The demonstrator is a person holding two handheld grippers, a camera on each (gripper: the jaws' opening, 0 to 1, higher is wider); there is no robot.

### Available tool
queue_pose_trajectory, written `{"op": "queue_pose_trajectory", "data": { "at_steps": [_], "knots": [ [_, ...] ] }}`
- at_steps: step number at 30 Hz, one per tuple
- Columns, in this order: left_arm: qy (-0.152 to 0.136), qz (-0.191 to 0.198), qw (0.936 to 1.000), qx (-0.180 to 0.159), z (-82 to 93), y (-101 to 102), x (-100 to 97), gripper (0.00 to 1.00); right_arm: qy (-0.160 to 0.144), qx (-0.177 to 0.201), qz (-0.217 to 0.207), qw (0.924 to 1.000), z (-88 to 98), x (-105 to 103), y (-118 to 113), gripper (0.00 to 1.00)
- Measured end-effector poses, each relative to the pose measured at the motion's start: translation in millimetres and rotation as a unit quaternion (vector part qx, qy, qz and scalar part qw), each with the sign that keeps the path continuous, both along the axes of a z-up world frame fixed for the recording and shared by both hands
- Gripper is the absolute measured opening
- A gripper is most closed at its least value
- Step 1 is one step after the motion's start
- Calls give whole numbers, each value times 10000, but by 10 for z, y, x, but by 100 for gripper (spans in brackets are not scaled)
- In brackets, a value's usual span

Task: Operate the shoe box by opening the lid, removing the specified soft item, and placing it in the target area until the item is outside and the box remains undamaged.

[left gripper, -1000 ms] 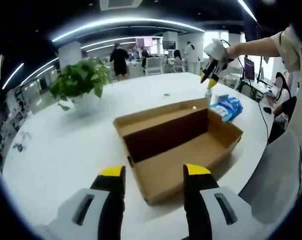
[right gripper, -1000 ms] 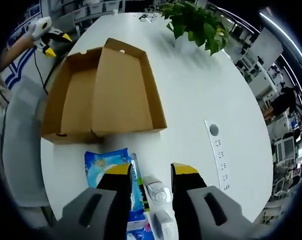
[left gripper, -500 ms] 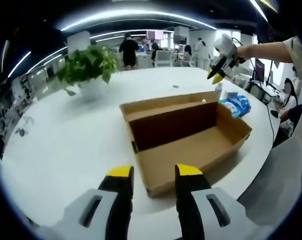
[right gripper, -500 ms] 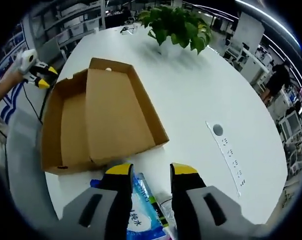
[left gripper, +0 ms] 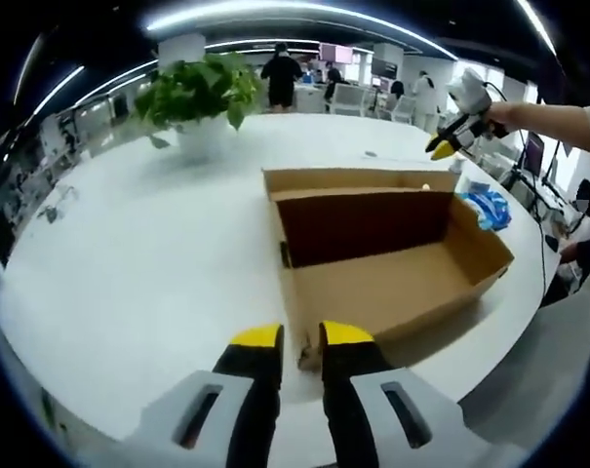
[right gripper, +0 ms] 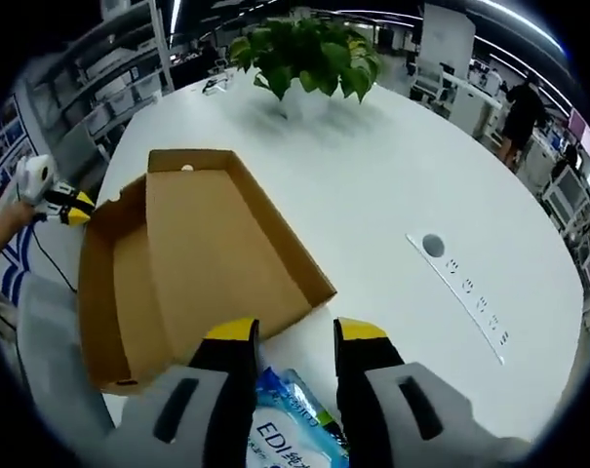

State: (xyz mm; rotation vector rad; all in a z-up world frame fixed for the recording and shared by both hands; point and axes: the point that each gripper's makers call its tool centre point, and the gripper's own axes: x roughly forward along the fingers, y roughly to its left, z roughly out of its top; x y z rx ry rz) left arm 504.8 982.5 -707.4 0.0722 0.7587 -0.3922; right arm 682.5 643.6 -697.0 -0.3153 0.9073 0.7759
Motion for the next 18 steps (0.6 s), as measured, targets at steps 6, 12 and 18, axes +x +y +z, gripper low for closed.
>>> {"op": "queue_pose_trajectory", "data": {
  "at_steps": [6, 12, 18],
  "knots": [
    [87, 144, 9998, -110, -44, -1, 7, 7, -11, -4, -109, 9999, -100, 12, 65, 27],
    [136, 130, 9997, -173, -69, -37, -1, 3, 17, 154, -650, 9978, -208, 109, 62, 24],
    [166, 171, 9995, -217, -75, -39, -6, 2, 197, 358, -1263, 9911, -338, 191, 9, 23]
  ]
}}
